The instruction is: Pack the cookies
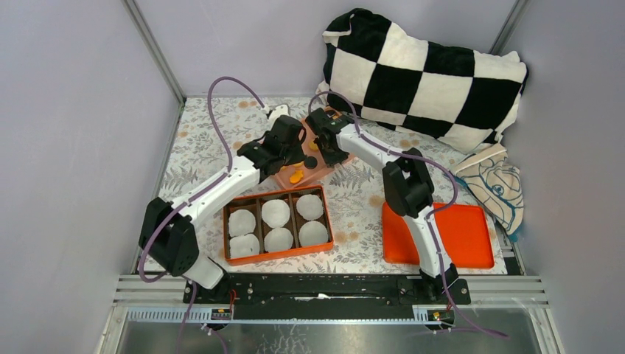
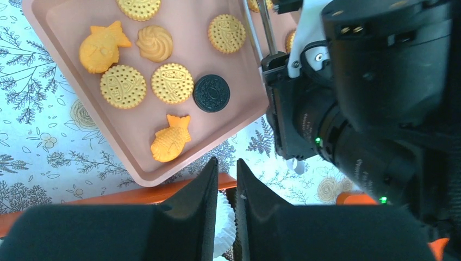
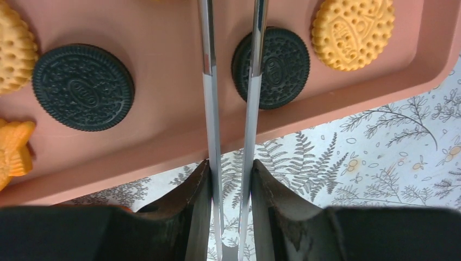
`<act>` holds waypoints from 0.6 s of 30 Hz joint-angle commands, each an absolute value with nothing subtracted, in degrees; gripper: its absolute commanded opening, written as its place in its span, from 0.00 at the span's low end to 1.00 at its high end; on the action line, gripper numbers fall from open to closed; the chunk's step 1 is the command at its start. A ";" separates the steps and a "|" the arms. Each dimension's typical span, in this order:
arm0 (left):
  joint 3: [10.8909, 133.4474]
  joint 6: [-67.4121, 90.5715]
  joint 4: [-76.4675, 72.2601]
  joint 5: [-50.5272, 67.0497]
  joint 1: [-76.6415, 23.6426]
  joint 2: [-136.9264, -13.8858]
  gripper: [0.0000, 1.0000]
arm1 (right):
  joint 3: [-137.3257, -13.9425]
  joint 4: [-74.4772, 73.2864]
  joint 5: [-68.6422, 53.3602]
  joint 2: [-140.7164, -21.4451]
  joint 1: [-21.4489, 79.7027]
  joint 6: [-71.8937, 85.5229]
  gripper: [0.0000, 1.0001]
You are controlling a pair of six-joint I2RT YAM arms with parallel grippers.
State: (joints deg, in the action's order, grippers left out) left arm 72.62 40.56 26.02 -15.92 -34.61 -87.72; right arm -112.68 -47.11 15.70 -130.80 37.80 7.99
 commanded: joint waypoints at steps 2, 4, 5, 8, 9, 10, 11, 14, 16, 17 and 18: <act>72.07 40.17 26.38 -17.44 -34.28 -89.63 0.23 | -112.52 -42.86 14.35 -130.74 35.38 5.28 0.34; 72.16 40.08 26.24 -17.17 -34.28 -90.20 0.23 | -111.33 -41.72 13.66 -130.65 34.95 5.76 0.39; 72.16 40.03 26.20 -17.02 -34.28 -90.46 0.23 | -111.18 -41.71 13.94 -130.59 34.86 6.20 0.43; 72.09 39.90 26.20 -16.74 -34.28 -90.86 0.23 | -110.17 -41.05 13.64 -129.41 34.81 6.92 0.55; 72.00 39.90 26.14 -16.63 -34.28 -90.88 0.23 | -109.03 -40.21 13.36 -128.84 34.80 6.99 0.60; 71.80 39.90 26.00 -16.65 -34.28 -90.96 0.23 | -108.39 -39.44 12.89 -128.50 34.80 7.03 0.64; 71.68 39.90 25.82 -16.46 -34.28 -91.09 0.23 | -108.28 -39.14 12.44 -128.49 34.73 7.03 0.64; 71.54 40.05 25.45 -15.55 -34.27 -91.63 0.23 | -109.23 -40.65 11.48 -129.85 34.64 7.54 0.64; 71.45 40.15 25.39 -14.85 -34.27 -92.10 0.23 | -108.96 -40.93 10.77 -130.14 34.66 8.05 0.64; 71.33 40.29 25.33 -14.61 -34.28 -92.24 0.23 | -108.72 -40.69 10.51 -130.03 34.69 8.08 0.64; 71.22 40.29 25.17 -14.46 -34.28 -92.33 0.23 | -108.43 -40.42 10.49 -129.91 34.64 8.16 0.64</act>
State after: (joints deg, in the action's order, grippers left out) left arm 72.40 40.58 26.22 -15.33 -34.46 -91.02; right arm -108.36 -42.15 12.47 -130.78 34.76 7.33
